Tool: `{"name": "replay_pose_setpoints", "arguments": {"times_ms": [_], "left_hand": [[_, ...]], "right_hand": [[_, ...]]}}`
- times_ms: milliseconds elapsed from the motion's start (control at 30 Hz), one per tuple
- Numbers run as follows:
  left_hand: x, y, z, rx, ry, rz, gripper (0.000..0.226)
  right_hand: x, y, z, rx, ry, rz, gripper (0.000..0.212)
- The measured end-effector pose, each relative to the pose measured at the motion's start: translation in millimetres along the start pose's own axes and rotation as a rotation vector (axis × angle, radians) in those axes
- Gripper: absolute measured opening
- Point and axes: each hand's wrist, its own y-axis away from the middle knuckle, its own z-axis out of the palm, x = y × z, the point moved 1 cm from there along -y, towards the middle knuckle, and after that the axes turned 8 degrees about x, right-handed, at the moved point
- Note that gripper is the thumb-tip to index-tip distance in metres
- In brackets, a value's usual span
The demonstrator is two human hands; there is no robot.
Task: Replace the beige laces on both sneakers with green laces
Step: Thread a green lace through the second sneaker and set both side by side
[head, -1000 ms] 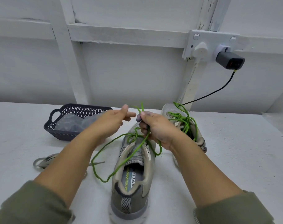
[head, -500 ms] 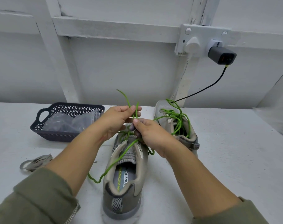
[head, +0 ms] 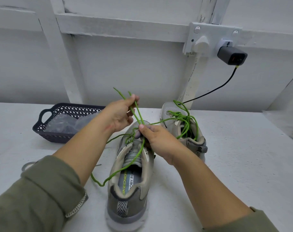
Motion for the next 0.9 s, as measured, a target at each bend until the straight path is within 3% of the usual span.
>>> {"name": "replay_pose_setpoints", "arguments": {"times_ms": [133,200,333,433,500,567,633,800,867,900], "left_hand": [[-9.3,3.1,-1.6,-0.183,-0.171,-0.114,0.04],[-9.6,3.3,-5.7,-0.264,-0.282,-0.093,0.032],[-2.4,4.0,-3.3,-0.192,-0.361,-0.026,0.027],[3.9,4.9,-3.2,-0.125,-0.644,0.038,0.046],[8.0,6.9,-5.7,-0.167,-0.763,0.05,0.054],[8.4,8.6,-5.8,-0.244,-0.734,0.046,0.039],[8.5,3.3,-3.4,-0.203,-0.633,0.074,0.03],[23.7,-38.4,-0.6,0.323,-0.147,0.305,0.033],[23.9,-44.6,0.8,0.285,-0.077,0.242,0.036],[20.4,-43.1,2.3,0.191,-0.161,0.145,0.044]], "right_hand": [[-2.5,-4.5,-1.7,0.082,-0.143,0.044,0.039],[-3.8,-5.4,-4.2,0.082,-0.142,0.051,0.039],[-5.7,-1.7,-4.3,0.01,-0.053,0.008,0.04],[-8.1,1.2,-3.1,-0.008,0.02,-0.023,0.039],[-9.2,-0.4,-3.5,0.004,0.04,-0.027,0.04],[-9.6,-2.8,-5.2,0.017,0.04,-0.021,0.04],[-8.8,-3.2,-7.5,0.012,0.055,-0.03,0.039],[-8.6,8.2,-6.1,-0.124,0.04,-0.072,0.037],[-10.9,8.2,-5.9,-0.095,0.026,-0.09,0.036],[-12.1,5.6,-6.1,-0.061,0.021,-0.096,0.037]]}}
